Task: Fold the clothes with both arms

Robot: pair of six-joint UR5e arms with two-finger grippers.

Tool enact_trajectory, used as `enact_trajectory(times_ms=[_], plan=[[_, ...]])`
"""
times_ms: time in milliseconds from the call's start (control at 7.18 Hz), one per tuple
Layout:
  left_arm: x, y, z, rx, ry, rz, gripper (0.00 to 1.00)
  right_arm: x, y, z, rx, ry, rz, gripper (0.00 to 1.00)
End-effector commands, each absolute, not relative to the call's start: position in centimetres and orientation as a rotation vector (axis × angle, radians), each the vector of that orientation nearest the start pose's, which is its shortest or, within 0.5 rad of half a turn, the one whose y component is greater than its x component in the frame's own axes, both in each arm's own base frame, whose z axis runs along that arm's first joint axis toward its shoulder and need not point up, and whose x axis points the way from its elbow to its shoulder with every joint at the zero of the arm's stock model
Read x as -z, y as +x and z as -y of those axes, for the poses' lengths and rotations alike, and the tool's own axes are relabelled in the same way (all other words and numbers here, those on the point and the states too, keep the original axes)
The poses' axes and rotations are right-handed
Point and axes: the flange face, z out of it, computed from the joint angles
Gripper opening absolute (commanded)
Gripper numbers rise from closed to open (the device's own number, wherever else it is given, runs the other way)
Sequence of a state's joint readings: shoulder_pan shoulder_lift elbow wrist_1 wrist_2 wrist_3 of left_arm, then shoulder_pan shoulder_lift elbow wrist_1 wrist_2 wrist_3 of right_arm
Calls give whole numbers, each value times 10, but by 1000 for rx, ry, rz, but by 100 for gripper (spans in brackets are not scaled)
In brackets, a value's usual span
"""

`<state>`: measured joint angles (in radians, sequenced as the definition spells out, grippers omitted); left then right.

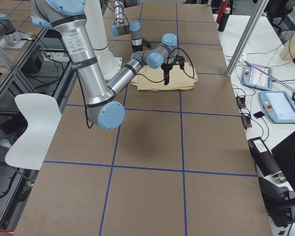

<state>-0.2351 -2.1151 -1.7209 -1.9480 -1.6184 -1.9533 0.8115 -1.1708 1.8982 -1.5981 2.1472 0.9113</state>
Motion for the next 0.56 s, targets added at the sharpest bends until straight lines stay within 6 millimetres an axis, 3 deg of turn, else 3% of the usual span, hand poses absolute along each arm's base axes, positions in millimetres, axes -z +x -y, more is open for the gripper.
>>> enact_trajectory(times_ms=[0, 418], plan=[[-236, 605, 286, 543, -114, -1069, 43, -295, -349, 483, 60, 44, 870, 100], [-238, 603, 290, 549, -111, -1065, 36, -296, -349, 483, 60, 45, 869, 100]])
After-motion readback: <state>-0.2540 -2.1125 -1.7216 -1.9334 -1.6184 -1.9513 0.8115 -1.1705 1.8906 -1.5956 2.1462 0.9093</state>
